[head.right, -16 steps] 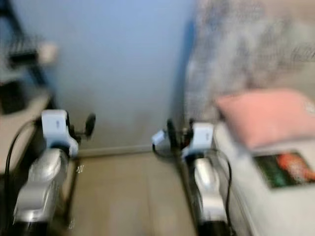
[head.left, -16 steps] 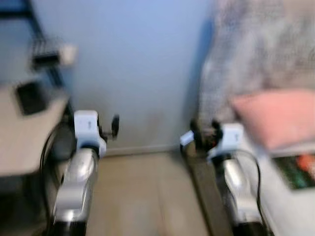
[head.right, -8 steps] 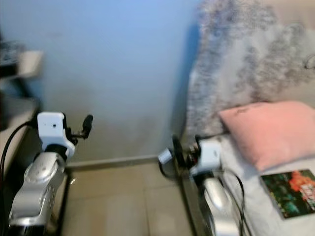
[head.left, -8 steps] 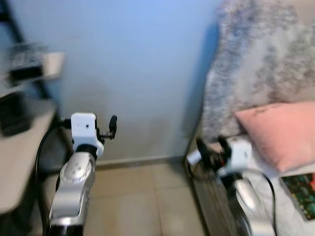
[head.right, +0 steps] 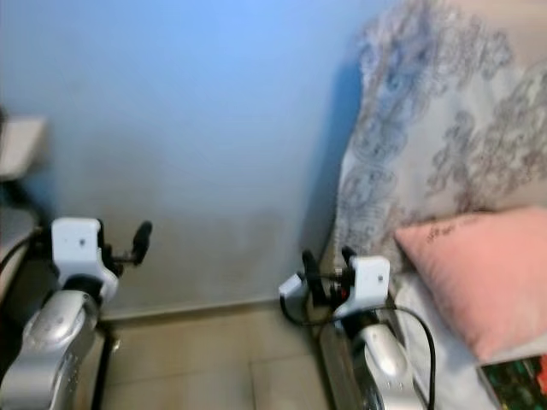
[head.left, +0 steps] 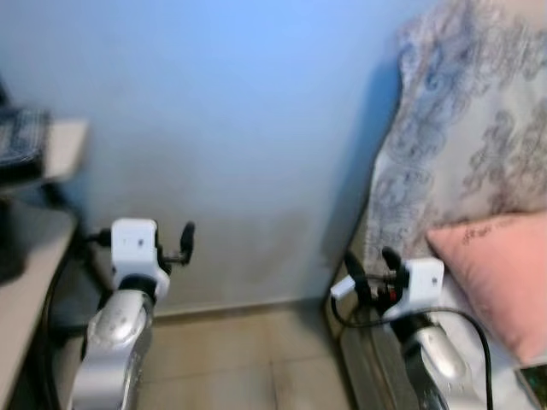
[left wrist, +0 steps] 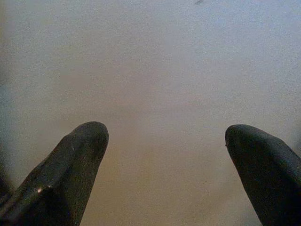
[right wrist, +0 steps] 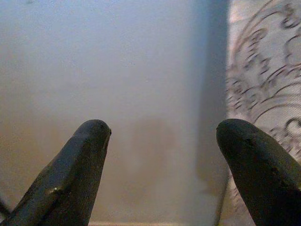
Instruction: Clean up the room
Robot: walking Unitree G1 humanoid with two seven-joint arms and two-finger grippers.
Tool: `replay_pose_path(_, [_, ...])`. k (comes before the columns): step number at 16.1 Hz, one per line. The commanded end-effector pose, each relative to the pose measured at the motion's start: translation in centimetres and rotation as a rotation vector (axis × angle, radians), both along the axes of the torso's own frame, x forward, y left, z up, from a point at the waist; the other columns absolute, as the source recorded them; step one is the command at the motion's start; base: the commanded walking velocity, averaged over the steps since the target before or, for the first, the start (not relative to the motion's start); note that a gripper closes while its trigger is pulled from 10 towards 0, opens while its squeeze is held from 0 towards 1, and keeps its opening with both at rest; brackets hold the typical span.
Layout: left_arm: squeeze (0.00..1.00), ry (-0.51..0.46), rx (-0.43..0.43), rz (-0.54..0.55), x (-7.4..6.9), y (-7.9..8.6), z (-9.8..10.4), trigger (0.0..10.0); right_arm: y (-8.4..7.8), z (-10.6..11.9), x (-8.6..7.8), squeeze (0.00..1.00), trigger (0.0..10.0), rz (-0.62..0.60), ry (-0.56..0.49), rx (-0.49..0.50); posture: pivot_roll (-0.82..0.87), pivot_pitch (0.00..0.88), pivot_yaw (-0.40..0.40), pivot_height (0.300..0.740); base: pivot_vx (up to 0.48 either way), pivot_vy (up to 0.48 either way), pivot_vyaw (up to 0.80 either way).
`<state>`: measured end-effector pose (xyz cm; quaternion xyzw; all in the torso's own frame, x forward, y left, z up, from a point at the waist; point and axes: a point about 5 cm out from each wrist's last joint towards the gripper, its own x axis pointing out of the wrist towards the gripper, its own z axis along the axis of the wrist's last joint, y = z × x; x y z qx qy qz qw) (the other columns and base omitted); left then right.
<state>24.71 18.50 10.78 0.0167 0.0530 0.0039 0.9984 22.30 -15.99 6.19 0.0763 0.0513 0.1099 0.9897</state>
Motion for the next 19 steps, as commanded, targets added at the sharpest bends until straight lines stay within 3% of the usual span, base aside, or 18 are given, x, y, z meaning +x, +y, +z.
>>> replay_pose_path(1, [0.0,-0.01,-0.014,-0.02,0.3,-0.9,0.6,10.0,-0.6,0.0,0.3,0.0,10.0,-0.009,0.006,-0.014,0.07,0.0,-0.025,0.74,0.0,0.0,0.79])
replay_pose_path(5, [0.0,-0.002,0.041,-0.021,1.0,-0.9,0.7,10.0,-0.6,0.2,1.7,0.0,10.0,-0.019,0.014,-0.02,0.07,0.0,-0.027,0.74,0.0,0.0,0.7])
replay_pose_path(7, [0.0,-0.011,0.069,-0.045,1.3,-1.0,0.8,10.0,-0.7,0.1,2.1,0.0,10.0,-0.048,0.019,-0.025,0.07,0.0,-0.026,0.74,0.0,0.0,0.0])
replay_pose_path(8, [0.0,-0.007,0.062,-0.034,1.4,-0.8,0.8,10.0,-0.5,0.3,1.9,0.0,10.0,-0.062,0.005,-0.01,0.07,0.0,-0.023,0.74,0.0,0.0,0.0])
replay_pose_path(10, [0.0,-0.003,-0.053,-0.045,0.7,-0.5,0.8,10.0,-0.1,0.4,1.0,0.0,10.0,-0.057,-0.007,0.017,0.06,0.0,-0.015,0.74,0.0,0.0,0.0])
replay_pose_path(12, [0.0,-0.03,-0.013,-0.098,-0.4,-0.3,1.0,10.0,0.1,0.4,0.3,0.0,10.0,-0.066,-0.007,-0.001,0.06,0.0,-0.011,0.74,0.0,0.0,0.0])
replay_pose_path(19, [0.0,-0.043,-0.073,-0.16,0.4,-1.4,1.2,10.0,0.3,0.7,0.9,0.0,10.0,-0.072,-0.019,-0.006,0.06,0.0,-0.019,0.74,0.0,0.0,0.0])
